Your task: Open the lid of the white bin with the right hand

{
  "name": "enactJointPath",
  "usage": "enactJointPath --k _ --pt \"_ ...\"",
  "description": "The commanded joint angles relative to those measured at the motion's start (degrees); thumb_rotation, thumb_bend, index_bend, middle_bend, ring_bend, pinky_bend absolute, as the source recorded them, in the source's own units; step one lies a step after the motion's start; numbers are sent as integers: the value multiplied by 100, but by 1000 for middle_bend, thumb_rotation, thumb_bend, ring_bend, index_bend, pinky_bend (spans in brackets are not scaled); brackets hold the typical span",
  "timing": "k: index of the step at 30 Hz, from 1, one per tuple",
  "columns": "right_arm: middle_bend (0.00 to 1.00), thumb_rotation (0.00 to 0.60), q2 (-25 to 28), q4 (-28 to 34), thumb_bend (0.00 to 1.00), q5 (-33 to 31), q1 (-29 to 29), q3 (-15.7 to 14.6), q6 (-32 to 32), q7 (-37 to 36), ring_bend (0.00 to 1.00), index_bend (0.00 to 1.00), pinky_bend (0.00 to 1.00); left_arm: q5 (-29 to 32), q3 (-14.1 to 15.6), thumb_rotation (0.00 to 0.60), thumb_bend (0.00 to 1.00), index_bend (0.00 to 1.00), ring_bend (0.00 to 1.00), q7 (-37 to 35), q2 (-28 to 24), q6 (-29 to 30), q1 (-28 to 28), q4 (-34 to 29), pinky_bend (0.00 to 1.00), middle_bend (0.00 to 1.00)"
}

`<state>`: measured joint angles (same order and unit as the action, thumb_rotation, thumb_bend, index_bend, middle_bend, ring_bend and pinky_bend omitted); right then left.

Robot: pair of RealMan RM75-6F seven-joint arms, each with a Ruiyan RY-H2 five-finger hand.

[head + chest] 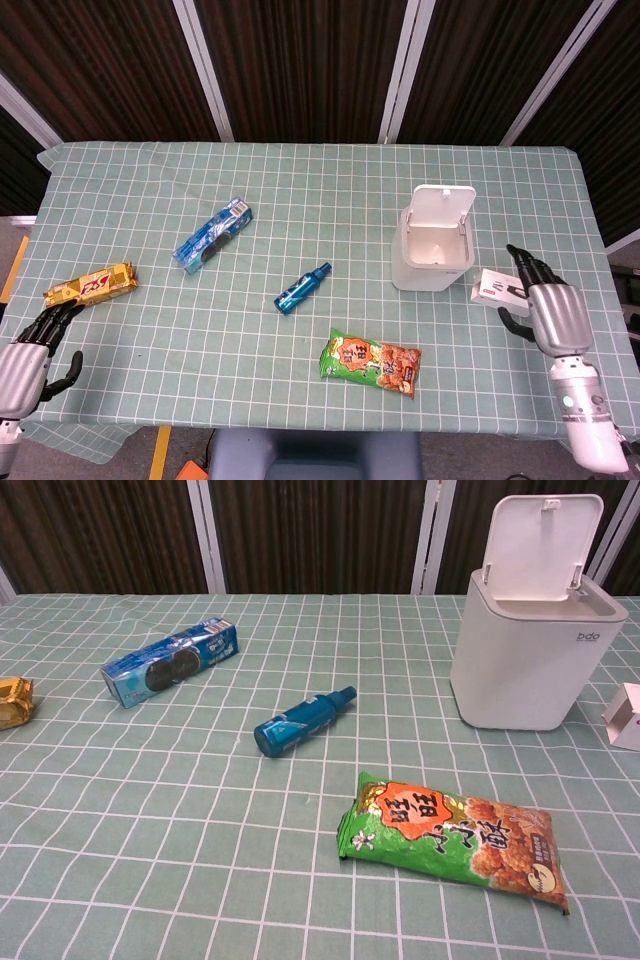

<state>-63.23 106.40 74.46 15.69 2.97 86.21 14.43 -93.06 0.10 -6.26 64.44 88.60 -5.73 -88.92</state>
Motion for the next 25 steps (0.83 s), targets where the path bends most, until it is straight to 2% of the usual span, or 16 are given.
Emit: enactJointPath --k 1,3,5,9,25 --pt "133 600 -480 -638 273 402 -501 -165 602 -351 174 0 363 3 8 600 531 130 111 29 6 -37 -14 -11 312 97" --pt "53 600 -701 -1000 222 495 -623 -227 671 -448 64 0 231 -3 17 600 531 129 112 58 14 -73 -29 -19 312 98" --pt "5 600 -826 -1235 175 562 -687 -278 629 -649 2 0 193 -12 25 600 531 129 113 89 21 -100 -40 -23 313 98" --pt "0 600 -961 -1601 133 645 -750 -279 475 -1161 0 0 189 -1 25 600 531 129 113 216 40 -143 -57 -35 314 98" --pt "0 600 -962 -1758 125 974 -900 -217 365 -1203 0 0 188 106 1 600 531 129 113 336 66 -250 -90 -60 314 98"
